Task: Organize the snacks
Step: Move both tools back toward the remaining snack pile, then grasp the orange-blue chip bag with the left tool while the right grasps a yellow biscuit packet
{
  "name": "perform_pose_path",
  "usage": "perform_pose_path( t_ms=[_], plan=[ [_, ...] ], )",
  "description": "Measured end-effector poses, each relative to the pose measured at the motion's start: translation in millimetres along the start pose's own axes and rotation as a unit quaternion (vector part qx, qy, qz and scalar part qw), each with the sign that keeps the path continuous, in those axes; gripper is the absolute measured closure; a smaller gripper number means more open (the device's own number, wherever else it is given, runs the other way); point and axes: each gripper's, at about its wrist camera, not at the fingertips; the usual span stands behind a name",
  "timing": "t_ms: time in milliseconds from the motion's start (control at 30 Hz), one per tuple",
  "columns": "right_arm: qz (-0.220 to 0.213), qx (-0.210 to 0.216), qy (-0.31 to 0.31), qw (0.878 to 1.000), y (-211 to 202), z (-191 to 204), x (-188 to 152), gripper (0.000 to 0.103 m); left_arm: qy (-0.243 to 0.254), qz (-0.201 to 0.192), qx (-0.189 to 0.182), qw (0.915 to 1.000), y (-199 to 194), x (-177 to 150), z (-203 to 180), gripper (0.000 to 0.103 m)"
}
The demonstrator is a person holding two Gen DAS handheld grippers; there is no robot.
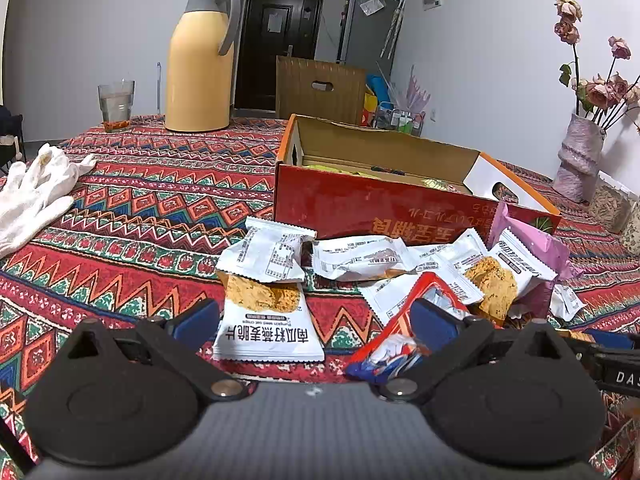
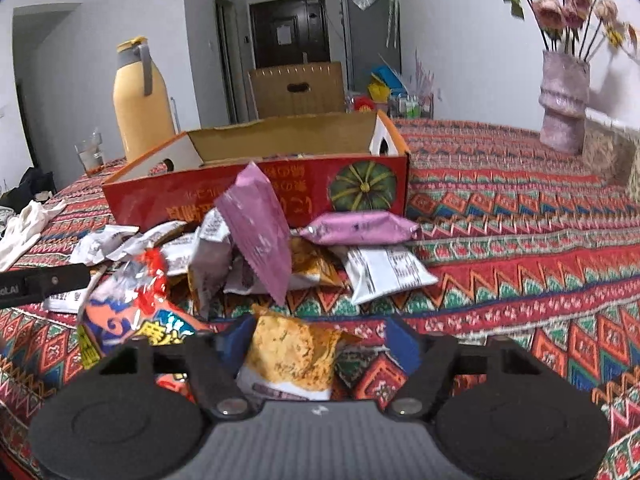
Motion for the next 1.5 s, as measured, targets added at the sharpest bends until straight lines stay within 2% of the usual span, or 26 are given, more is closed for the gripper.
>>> perform_pose_path(
  t_ms=[67,367,500,633,867,1033,1267,1400,1500],
  plan=[
    [0.002,0.009,-0.005,1.0,-0.8,1.1,-3.1,0.048,0.0,0.002,0.0,1.0,0.6,0.1,-0.2,0.0],
    [-0.024,0.007,0.002,1.0,-15.5,-2.4,-6.0,0.051,-0.009,0.014,0.016,0.9997,-0.8,2.7,-0.6,0.0],
    [-0.047,0.005,0.014,0.999,-25.0,-11.8,-4.6,0.051,-0.016,0.023,0.003,0.9996,-15.8,6.4,-8.1,0.0],
    [-0.055,0.015,0.022,0.998,-28.9,-20.6,-5.7,0.051,-0.003,0.034,-0.009,0.9994,-26.0,6.7,-31.6,0.0],
    [-0.065,0.028,0.036,0.997,-34.9,-39.8,-13.1,0.051,0.027,0.09,-0.001,0.9956,-21.2,3.2,-79.2,0.0],
    [-0.076,0.022,0.049,0.996,-38.0,-58.8,-17.5,0.05,0.005,0.12,0.007,0.9928,-13.2,8.9,-100.0,0.0],
    [-0.092,0.024,0.066,0.993,-42.8,-86.3,-22.8,0.05,-0.021,0.15,0.06,0.9866,10.6,23.0,-134.3,0.0],
    [-0.096,0.027,0.075,0.992,-45.0,-97.2,-26.4,0.05,-0.004,0.173,0.121,0.9775,30.0,20.1,-151.6,0.0],
    [-0.097,0.029,0.078,0.992,-45.5,-102.2,-30.2,0.05,0.014,0.186,0.138,0.9726,35.9,16.6,-152.4,0.0]
  ],
)
Point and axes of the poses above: each gripper's, at about its wrist camera, not at the fingertips, and y roughly the way its jaws point, z to its left, x to its top, and after that the axes turned 10 degrees about z, right-handed
